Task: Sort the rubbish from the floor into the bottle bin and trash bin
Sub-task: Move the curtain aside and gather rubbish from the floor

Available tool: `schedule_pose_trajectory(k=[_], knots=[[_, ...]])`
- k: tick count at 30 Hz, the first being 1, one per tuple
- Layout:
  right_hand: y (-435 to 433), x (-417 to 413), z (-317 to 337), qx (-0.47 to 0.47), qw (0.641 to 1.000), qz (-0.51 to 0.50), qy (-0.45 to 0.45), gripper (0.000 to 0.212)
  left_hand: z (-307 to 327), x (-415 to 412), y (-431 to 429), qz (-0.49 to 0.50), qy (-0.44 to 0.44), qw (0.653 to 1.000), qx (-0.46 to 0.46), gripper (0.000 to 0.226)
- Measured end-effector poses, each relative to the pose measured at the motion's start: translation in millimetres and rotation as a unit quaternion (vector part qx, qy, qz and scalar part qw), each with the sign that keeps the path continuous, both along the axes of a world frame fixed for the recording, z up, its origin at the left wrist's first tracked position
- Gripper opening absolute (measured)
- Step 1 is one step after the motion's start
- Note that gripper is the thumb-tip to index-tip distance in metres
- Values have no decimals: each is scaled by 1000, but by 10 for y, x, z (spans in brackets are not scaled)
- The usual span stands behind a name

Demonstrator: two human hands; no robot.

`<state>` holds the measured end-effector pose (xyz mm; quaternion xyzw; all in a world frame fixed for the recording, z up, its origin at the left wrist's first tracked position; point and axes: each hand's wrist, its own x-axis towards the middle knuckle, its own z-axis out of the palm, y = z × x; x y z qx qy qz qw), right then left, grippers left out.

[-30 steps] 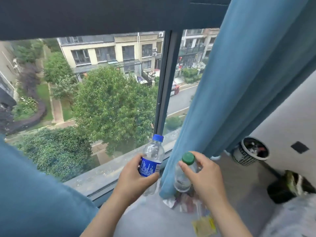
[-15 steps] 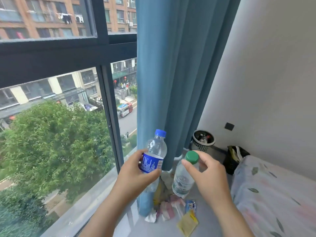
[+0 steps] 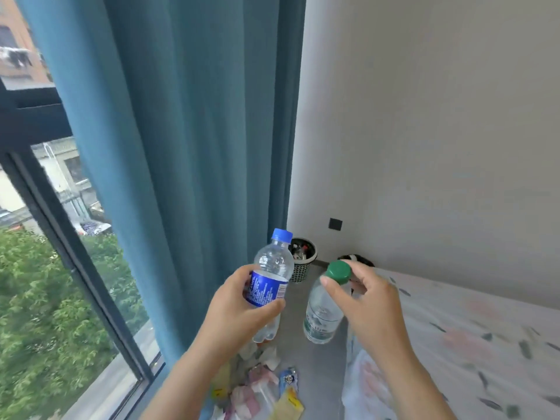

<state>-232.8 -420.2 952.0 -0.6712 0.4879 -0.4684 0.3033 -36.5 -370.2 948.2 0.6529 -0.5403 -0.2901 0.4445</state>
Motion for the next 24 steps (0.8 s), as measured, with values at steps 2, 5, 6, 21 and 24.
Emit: schedule_pose_trajectory(k=[2,5,6,21,24], knots=[[-119,-259,-5,-3,1000,-13,5,12,-8,-254,-156,-13,0,1000,2,38],[-287,-592,-21,0,1000,-27,1,11,-45,-586,-390,-33,-3,999,11,38],[-337,-682,-27,2,999,-32,1,11,-58,-674,-463,-39,-7,999,16,39],[-1786,-1059,-128,13,995,-93,16,11,-206,-997,-2145,-85,-11,995,41,37],[-2166,-1012,-102,24,995,-98,18,10,-190,-918,-2543,-91,-3,995,41,38]])
